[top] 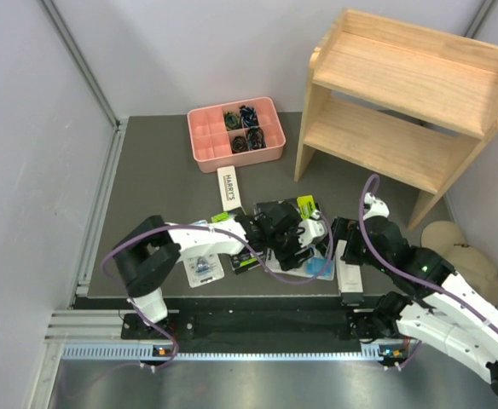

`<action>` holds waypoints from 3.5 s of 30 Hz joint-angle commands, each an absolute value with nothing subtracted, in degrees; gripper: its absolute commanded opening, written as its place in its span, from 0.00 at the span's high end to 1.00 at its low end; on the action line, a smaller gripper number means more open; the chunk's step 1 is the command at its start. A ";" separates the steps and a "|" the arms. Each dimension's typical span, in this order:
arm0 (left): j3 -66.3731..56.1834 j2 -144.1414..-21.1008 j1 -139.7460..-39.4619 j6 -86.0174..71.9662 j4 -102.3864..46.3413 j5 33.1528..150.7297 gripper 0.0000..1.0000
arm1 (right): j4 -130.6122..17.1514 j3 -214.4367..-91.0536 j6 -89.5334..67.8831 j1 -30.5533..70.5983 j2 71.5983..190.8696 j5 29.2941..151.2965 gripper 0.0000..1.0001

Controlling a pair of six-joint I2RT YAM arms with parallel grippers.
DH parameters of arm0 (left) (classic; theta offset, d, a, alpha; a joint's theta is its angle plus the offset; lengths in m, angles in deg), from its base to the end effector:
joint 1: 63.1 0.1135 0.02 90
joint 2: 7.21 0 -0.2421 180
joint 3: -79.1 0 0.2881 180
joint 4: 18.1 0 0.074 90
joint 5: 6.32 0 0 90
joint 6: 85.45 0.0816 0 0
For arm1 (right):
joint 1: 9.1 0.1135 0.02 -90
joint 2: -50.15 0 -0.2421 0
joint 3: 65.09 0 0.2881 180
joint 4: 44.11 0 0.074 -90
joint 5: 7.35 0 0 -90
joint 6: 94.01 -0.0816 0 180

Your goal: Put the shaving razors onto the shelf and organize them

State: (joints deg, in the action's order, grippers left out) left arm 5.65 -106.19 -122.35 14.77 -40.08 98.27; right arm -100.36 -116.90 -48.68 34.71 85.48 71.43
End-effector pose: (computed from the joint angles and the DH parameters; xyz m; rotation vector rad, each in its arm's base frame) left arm 0.1976 -0.3724 0.1157 1.5154 1.9689 -0.6893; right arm 0.1677 0.1389 0.2367 0.1241 2.3173 0.5950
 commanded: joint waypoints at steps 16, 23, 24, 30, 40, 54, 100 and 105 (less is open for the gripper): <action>-0.86 -121.38 -122.52 20.11 -36.28 102.49 0.52 | -104.92 -114.20 -51.56 34.93 79.68 70.17 0.01; -5.42 -123.14 -122.52 18.97 -42.94 99.59 0.80 | -105.00 -114.46 -51.74 34.84 79.77 70.26 0.01; -5.70 -123.40 -122.52 18.62 -44.52 99.41 0.81 | -105.09 -114.55 -51.82 34.93 79.77 70.26 0.01; -4.29 -119.82 -122.43 14.14 -43.40 98.19 0.92 | -105.88 -116.31 -51.91 34.93 79.60 70.79 0.01; -5.17 -113.04 -121.73 8.34 -43.92 88.18 1.00 | -110.54 -125.71 -52.08 34.93 77.67 70.00 0.01; 1.67 -96.10 -120.50 -1.86 -41.47 86.58 1.00 | -108.70 -127.48 -56.48 34.84 72.04 71.14 0.02; 14.61 -72.87 -123.57 -10.12 -41.72 84.21 0.15 | -64.83 -103.65 -69.40 34.93 84.88 86.26 1.00; 13.11 -70.15 -123.57 -15.65 -44.72 74.02 0.01 | -69.31 -103.39 -67.38 34.84 75.85 82.83 1.00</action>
